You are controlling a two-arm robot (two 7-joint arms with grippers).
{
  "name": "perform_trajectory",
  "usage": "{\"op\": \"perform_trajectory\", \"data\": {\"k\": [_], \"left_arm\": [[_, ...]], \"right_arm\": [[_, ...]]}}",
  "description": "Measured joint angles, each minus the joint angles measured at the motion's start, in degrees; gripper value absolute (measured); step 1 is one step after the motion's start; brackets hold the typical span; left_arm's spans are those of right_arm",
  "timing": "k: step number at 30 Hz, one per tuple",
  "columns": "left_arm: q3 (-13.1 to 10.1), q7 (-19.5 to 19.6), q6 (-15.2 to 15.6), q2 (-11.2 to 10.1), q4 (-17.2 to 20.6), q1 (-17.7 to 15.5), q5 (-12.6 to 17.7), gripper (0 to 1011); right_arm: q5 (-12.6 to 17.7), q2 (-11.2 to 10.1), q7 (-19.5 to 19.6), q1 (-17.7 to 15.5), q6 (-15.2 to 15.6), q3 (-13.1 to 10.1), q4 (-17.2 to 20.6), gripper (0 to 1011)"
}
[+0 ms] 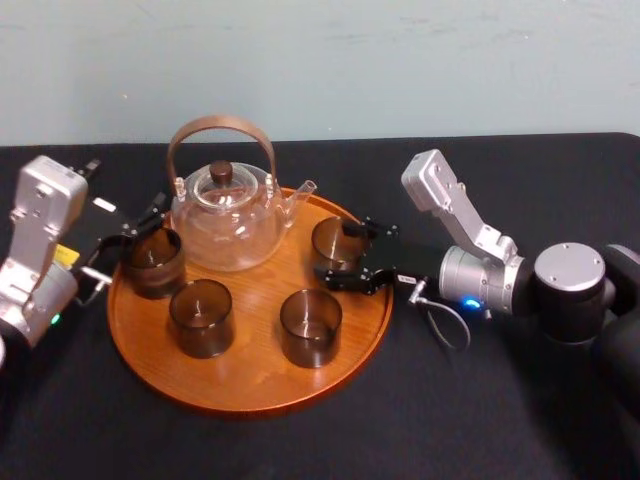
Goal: Pick up the glass from the table and place it on the tray.
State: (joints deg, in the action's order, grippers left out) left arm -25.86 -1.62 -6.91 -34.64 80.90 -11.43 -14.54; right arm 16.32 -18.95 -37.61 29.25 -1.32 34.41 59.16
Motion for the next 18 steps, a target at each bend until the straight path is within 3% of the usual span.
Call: {"op": "perform_trajectory", "data": {"k": [18], "left_arm": [[0.00, 0.00, 0.00, 0.00, 0.00, 0.00, 0.00, 1001]], "right_arm": [[-0.71, 0.33, 0.03, 0.08, 0.41, 0.09, -0.67, 905]]}}
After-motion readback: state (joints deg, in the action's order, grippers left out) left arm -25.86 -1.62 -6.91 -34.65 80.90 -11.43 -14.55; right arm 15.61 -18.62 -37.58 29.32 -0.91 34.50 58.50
